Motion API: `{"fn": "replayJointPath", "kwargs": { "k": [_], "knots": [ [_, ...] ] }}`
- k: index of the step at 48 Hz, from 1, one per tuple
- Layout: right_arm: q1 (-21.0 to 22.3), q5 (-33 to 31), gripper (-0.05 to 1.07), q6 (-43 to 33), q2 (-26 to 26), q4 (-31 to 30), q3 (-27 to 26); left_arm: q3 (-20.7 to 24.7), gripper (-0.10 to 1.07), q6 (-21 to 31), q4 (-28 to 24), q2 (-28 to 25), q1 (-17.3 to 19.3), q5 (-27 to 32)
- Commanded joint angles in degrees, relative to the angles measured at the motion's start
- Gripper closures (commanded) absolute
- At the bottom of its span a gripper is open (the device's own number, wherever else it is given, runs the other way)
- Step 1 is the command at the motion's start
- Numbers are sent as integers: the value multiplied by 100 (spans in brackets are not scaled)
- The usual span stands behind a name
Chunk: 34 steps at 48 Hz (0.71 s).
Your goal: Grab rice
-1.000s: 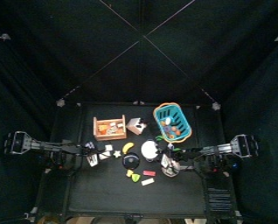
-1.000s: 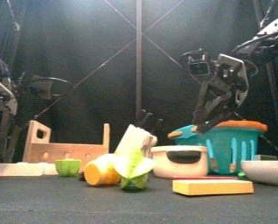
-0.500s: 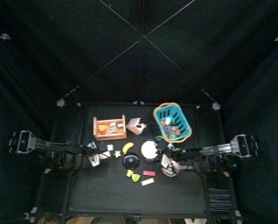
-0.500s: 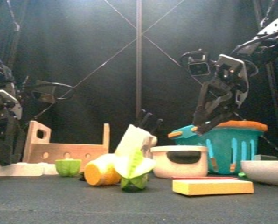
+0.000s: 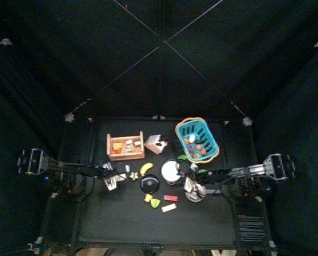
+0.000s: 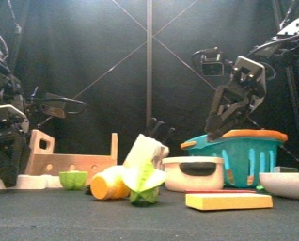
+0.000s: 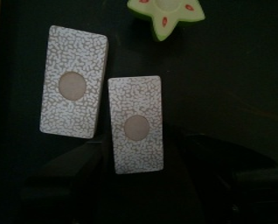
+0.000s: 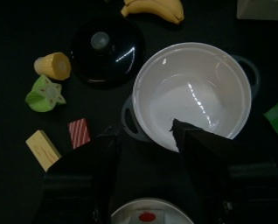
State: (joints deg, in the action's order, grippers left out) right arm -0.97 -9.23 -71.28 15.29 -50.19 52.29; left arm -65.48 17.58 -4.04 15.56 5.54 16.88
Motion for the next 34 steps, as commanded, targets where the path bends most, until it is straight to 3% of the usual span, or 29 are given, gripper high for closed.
{"fn": "replayJointPath", "kwargs": {
  "k": [1, 12, 34],
  "knots": [
    [-9, -44, 19, -9, 141, 0, -105, 105, 13, 9, 0, -26, -18, 26],
    [-9, -290, 19, -53, 334, 35, -105, 97, 28, 9, 18, -26, -9, 26],
    [-18, -334, 19, -35, 352, 202, -53, 158, 28, -9, -62, 18, -18, 246]
  ]
}}
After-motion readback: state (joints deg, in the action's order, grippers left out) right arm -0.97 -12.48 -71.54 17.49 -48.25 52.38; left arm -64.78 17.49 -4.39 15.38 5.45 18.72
